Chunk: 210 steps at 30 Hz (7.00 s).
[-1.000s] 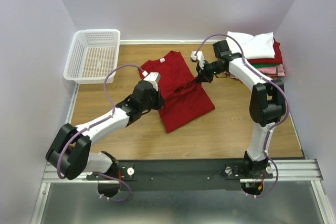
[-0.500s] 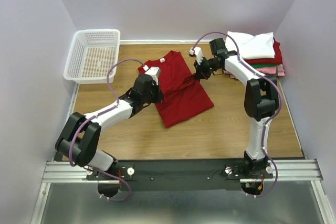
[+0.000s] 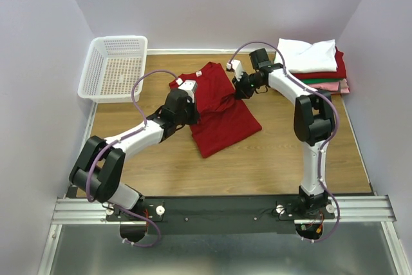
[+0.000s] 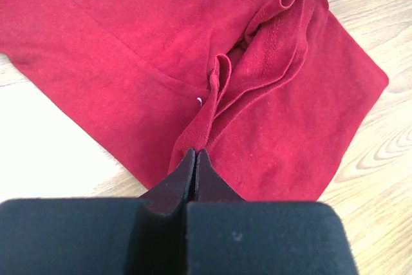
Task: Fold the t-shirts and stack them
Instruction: Fold the tshirt
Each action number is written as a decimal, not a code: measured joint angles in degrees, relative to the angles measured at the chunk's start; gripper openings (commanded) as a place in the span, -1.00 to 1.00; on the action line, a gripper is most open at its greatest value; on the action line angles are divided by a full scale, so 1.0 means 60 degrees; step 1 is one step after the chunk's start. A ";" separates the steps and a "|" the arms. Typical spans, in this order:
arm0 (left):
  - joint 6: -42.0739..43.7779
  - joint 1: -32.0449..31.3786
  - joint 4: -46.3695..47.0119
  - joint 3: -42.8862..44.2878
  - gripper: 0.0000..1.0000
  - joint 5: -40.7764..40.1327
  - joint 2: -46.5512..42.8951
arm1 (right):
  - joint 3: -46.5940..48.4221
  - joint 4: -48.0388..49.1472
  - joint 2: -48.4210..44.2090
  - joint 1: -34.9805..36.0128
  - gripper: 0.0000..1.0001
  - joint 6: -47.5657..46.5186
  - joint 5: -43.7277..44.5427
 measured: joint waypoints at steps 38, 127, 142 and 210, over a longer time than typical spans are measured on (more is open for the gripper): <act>0.0652 -0.0423 -0.1818 -0.0794 0.39 0.0084 -0.4135 | -0.4951 0.0882 -0.2841 -0.0692 0.35 0.3311 0.1166; 1.0735 -0.4703 -0.1184 -0.2167 -1.00 0.0856 -0.1563 | -0.9151 -0.0885 -0.7187 -0.0382 -0.99 -0.6641 -0.1038; 1.0874 -0.4699 -0.2885 -0.0962 -1.00 0.2586 -0.3257 | -0.7479 -0.4466 -0.9908 -0.0364 -0.99 -0.6098 -0.1388; 0.3064 0.4051 0.0685 0.1024 0.91 0.2765 -0.2925 | -0.5916 0.4098 -0.4182 -0.1519 1.00 0.6619 0.3038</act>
